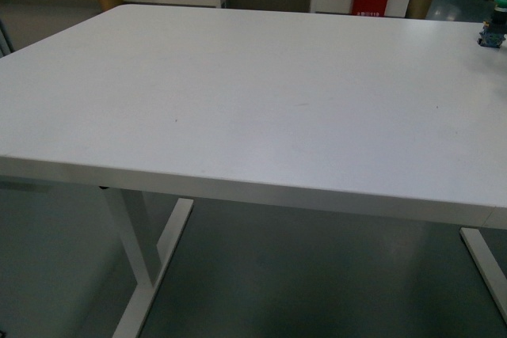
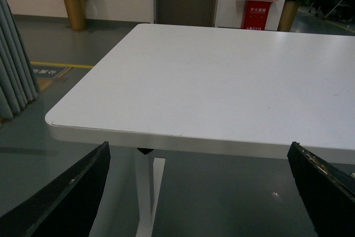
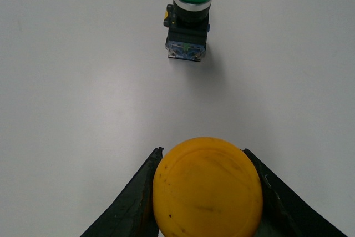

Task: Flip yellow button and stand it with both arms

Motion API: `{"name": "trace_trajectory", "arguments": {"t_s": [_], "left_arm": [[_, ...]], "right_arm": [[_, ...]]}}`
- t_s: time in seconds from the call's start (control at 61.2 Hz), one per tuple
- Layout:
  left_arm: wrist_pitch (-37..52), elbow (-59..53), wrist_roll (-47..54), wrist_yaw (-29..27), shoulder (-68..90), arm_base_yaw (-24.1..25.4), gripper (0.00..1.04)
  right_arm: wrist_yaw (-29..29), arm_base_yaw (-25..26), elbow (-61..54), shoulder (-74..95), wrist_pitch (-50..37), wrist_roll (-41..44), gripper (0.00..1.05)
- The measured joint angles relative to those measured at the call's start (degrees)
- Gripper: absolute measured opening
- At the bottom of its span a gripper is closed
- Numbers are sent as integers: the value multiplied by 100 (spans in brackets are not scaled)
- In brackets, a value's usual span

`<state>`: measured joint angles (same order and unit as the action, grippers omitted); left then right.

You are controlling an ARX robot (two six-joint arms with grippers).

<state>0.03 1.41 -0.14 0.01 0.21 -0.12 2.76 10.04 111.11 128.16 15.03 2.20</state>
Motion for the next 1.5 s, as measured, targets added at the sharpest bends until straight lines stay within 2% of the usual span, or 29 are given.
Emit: {"name": "trace_trajectory", "arguments": {"t_s": [1.127,1.355,1.502], "left_arm": [[0,0,0,0,0,0,99],[0,0,0,0,0,0,99],[0,0,0,0,0,0,99]], "right_arm": [[85,-2,317,256,540,-118,35],[83,-2,205,260,278,-63,68],[57,7,125,260,164,-24,97]]}}
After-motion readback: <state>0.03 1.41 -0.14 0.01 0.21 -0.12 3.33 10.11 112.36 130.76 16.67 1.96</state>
